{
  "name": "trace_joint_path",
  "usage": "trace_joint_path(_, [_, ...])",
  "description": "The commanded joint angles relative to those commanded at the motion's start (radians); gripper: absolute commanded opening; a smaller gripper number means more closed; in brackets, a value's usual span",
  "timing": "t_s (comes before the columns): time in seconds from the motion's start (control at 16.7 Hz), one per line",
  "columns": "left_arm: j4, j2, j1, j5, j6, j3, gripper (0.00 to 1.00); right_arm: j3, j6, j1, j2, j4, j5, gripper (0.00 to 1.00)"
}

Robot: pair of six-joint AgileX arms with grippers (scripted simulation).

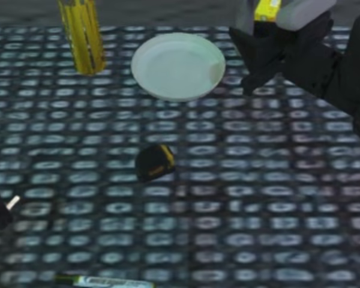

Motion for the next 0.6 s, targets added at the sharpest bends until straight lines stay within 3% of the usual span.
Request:
trace_joint_path(0.36, [0.000, 0.000, 0.000, 0.000, 0.000, 0.000, 1.00, -0.016, -0.020, -0.001, -0.025, 0.052, -0.019, 0.00])
trace_joint_path(0.48, [0.000, 0.000, 0.000, 0.000, 0.000, 0.000, 1.00, -0.012, -0.017, 0.006, -0.023, 0.050, -0.015, 0.00])
trace_joint_path(0.6, [0.000, 0.000, 0.000, 0.000, 0.000, 0.000, 1.00, -0.022, -0.016, 0.037, -0.034, 0.056, 0.012, 0.00])
